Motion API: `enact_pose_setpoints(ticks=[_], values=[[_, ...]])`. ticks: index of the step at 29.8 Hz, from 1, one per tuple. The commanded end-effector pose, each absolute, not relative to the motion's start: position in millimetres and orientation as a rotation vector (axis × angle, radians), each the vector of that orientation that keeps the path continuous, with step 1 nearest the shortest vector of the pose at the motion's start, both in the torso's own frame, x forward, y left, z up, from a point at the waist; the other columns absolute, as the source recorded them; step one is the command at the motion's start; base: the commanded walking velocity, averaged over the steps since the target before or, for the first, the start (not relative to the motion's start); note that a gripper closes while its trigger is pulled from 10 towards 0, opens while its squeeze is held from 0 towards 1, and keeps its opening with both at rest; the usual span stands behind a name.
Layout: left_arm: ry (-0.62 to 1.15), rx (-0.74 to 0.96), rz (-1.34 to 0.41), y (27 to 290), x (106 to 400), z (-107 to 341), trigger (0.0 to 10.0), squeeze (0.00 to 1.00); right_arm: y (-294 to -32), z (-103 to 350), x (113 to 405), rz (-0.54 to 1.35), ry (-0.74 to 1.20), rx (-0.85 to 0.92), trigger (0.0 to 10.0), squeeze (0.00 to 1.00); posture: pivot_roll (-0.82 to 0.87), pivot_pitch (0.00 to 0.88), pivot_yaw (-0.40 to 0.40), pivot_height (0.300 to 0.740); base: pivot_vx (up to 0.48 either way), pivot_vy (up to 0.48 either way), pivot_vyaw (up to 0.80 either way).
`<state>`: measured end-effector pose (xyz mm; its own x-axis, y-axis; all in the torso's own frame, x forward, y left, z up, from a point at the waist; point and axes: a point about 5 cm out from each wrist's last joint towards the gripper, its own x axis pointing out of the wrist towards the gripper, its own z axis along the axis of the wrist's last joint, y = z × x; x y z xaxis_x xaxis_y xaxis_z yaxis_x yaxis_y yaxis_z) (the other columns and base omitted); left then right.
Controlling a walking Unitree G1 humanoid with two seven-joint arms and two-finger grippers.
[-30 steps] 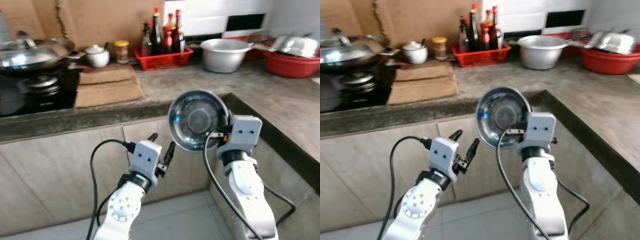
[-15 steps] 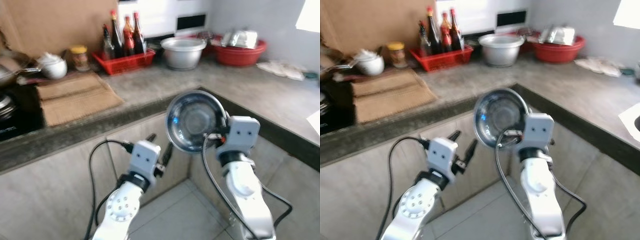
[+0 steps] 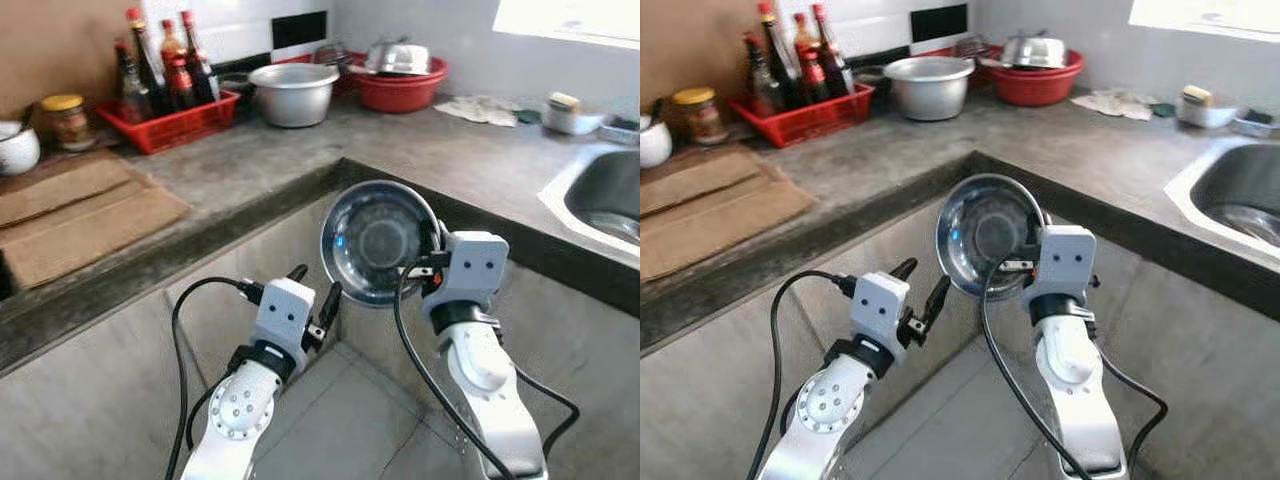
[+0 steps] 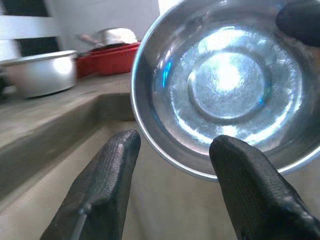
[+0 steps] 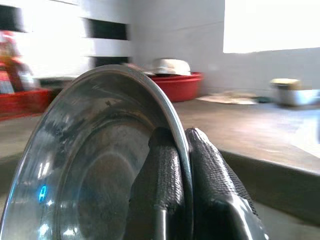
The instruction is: Kitchen organization
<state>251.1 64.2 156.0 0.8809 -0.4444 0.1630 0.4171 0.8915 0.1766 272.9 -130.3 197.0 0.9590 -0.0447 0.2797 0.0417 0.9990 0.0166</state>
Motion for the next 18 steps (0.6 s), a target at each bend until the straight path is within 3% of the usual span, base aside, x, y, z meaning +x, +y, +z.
enact_pose_setpoints(ticks=[1,15,18], values=[[-0.213,0.148,-0.453,63.1,250.4,158.4,10.0,0.00,-130.5,203.2,272.4,-0.047,-0.307,0.017,10.0,0.00,0.02,0.000,0.003,0.740,0.000,-0.431,-0.78],[-0.211,0.144,-0.465,61.2,250.5,156.7,10.0,0.00,-130.9,204.4,273.1,-0.045,-0.310,0.006,10.0,0.00,0.00,0.000,0.006,0.740,0.000,-0.426,-0.78],[-0.211,0.145,-0.467,61.4,250.6,156.5,10.0,0.00,-130.7,204.6,273.2,-0.045,-0.312,0.005,10.0,0.00,0.01,0.000,0.005,0.740,0.252,-0.405,-0.78]])
